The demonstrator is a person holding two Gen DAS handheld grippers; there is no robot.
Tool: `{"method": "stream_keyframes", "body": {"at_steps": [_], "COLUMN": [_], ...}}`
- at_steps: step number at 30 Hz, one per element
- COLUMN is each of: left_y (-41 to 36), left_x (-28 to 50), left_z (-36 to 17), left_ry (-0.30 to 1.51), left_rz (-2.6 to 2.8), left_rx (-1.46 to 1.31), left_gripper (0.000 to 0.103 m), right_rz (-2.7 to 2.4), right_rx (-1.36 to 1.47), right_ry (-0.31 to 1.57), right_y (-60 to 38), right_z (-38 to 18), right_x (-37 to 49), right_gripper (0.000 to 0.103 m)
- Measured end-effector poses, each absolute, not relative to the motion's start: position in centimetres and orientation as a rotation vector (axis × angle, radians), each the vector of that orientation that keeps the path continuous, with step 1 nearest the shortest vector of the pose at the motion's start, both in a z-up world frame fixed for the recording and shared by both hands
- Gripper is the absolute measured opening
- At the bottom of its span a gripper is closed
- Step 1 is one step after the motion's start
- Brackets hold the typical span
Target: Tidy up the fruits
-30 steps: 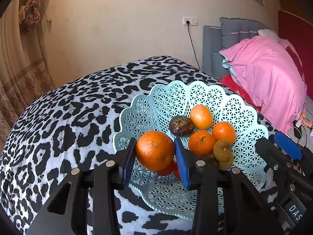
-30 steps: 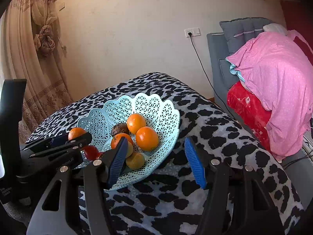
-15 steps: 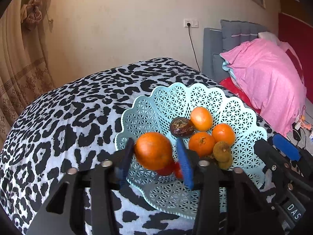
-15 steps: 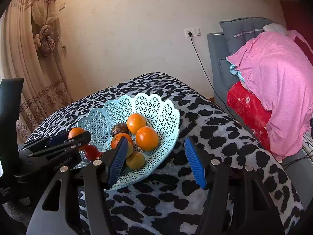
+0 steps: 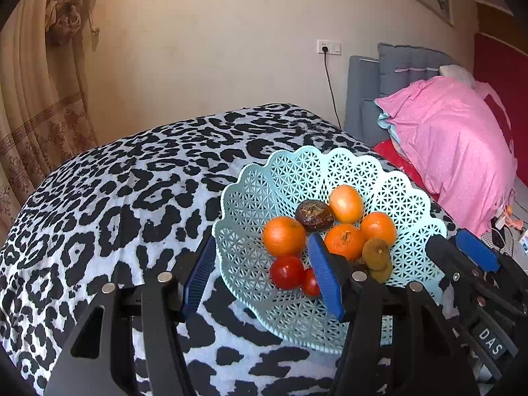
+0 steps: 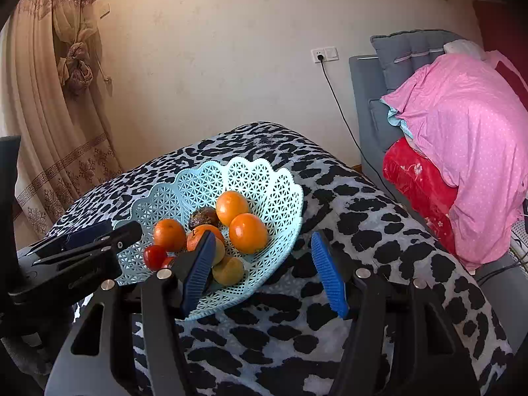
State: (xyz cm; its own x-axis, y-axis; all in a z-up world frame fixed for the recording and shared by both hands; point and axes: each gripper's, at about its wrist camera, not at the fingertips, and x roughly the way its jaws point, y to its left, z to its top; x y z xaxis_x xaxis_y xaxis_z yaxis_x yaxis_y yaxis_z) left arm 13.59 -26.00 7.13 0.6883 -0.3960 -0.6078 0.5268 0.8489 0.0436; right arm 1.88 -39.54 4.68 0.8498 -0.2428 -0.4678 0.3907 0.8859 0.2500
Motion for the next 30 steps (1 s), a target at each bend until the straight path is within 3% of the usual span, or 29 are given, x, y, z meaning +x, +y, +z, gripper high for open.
{"method": "stream_keyframes", "body": {"at_steps": [4, 7, 9, 13, 24, 30], "left_y": [-25.5, -24.8, -24.4, -23.5, -20.8, -19.8], "left_x": [13.2, 12.7, 12.4, 11.3, 9.0, 8.2], "left_z": [7.2, 7.5, 7.8, 8.3, 8.8, 8.8], "left_ry": [0.631, 0.622, 0.617, 0.589, 0.541, 0.509], "left_rz": [-0.511, -0.494, -0.482, -0.441, -0.343, -0.302], "left_rx": [0.212, 0.192, 0.181, 0.184, 0.181, 0.165], "left_gripper": [0.060, 0.073, 0.082, 0.088, 0.091, 0.091], "right_rz": [-0.341, -0.339, -0.337, -0.322, -0.182, -0.174], "right_rx": [0.348, 0.348, 0.351, 0.347, 0.286, 0.256], "right_ry": [0.441, 0.442, 0.440, 0.437, 0.475, 0.488], "right_y": [-39.5, -39.5, -39.5, -39.2, -36.6, -35.4], "right_z": [4.7, 4.7, 4.8, 5.1, 6.4, 6.4], "right_x": [1.9, 1.9, 1.9, 1.8, 0.9, -0.1], "right_gripper": [0.062, 0.063, 0.073, 0.076, 0.095, 0.096]}}
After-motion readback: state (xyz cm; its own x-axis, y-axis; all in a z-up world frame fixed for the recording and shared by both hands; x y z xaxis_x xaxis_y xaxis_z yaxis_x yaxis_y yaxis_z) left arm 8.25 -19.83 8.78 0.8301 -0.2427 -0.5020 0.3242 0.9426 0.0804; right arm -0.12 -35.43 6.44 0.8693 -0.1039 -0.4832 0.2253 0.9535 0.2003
